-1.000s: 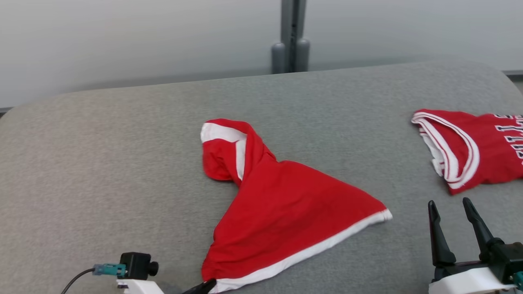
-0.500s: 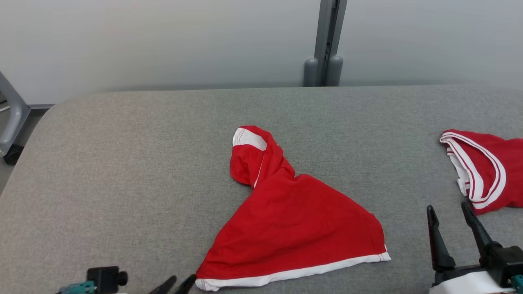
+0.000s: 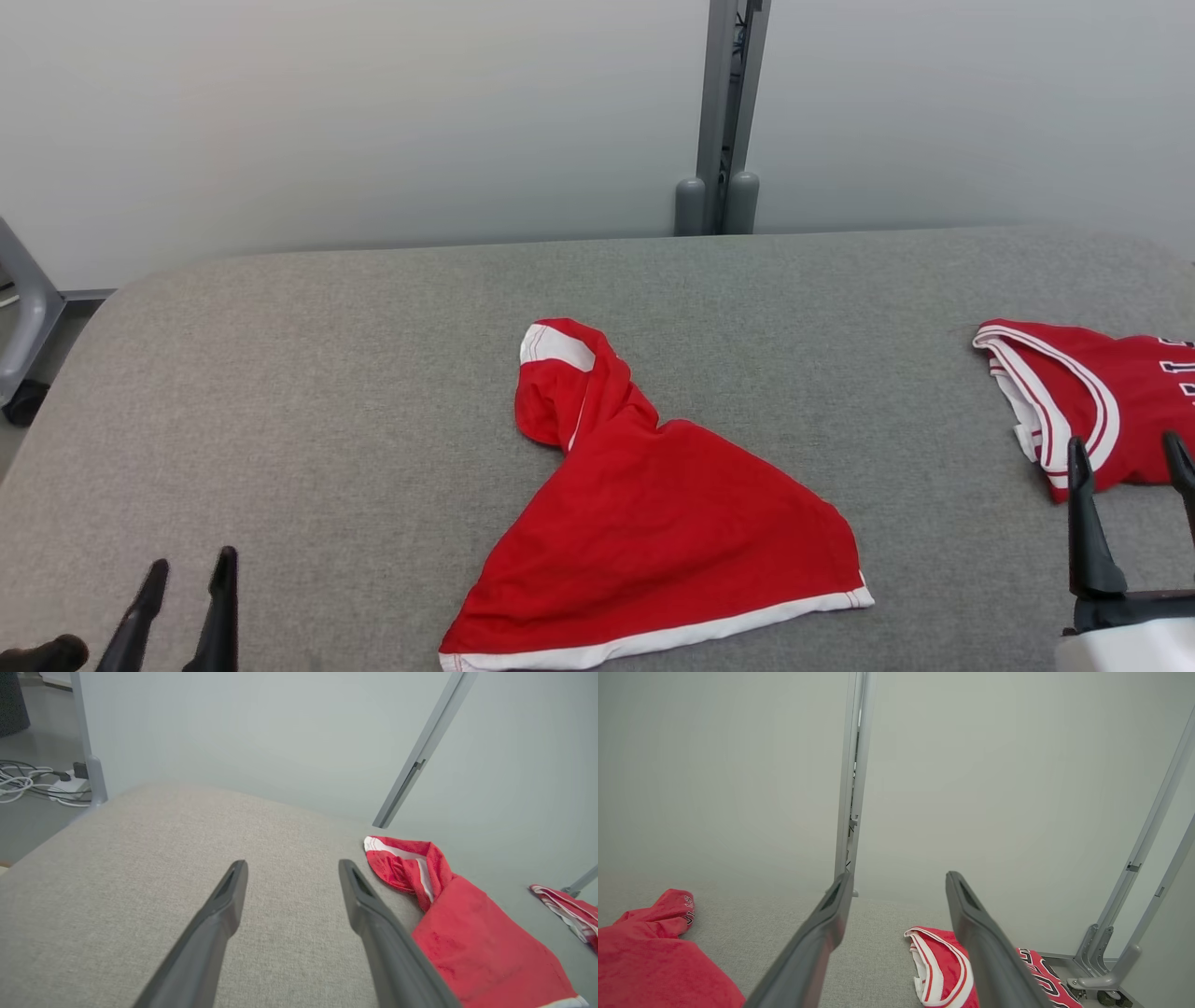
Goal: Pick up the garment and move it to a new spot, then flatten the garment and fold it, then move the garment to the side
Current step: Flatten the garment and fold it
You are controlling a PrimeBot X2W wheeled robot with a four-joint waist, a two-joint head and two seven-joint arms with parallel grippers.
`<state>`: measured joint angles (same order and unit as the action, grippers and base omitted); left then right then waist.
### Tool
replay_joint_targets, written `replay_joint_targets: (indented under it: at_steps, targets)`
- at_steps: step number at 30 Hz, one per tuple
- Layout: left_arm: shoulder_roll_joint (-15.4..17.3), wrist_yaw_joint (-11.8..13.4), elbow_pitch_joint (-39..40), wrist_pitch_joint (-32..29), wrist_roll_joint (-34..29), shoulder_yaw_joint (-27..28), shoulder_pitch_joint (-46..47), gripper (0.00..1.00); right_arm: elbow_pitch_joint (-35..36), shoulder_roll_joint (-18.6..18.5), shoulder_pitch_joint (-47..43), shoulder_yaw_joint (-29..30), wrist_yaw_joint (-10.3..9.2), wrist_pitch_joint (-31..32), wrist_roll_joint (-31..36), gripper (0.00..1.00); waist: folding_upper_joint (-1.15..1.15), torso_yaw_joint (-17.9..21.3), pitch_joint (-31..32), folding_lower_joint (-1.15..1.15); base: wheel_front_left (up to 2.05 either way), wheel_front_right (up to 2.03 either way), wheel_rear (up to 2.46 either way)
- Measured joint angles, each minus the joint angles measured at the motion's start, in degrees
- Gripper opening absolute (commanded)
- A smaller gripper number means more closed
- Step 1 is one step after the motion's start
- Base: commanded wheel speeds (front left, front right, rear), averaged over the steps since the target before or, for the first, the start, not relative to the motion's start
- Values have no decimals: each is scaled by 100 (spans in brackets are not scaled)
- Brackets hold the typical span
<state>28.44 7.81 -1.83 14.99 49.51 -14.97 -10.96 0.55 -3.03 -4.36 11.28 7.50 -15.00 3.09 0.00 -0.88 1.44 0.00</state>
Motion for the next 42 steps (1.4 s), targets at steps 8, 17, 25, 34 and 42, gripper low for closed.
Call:
replay_joint_targets:
  at_steps: [8, 17, 25, 34, 42]
  targets:
    - [-1529, -648, 169, 0, -2075, 1535, -293, 100, -41, -11, -369, -294, 0, 0, 57, 100, 0, -5, 83, 0, 0, 0, 0]
    - [-2397, -1418, -140, 9, -2670, 1973, -243, 100, -301, 16, -437, -470, 0, 0, -175, 100, 0, 75, 118, 0, 0, 0, 0]
    - [-2526, -1507, -120, 9, -2895, 2218, -125, 100, -353, 22, -343, -578, 0, 0, -313, 100, 0, 122, 110, 0, 0, 0, 0]
    - [-2535, -1529, 68, -598, -2832, 1811, -192, 100, -846, -199, -194, -1230, 0, 411, -573, 100, 0, 210, 88, 0, 0, 0, 0]
    - [-2535, -1422, -42, -2546, -2087, 1374, -408, 100, -1118, -724, 197, -2270, -1, 1995, -984, 100, 0, 248, -263, 0, 0, 0, 0]
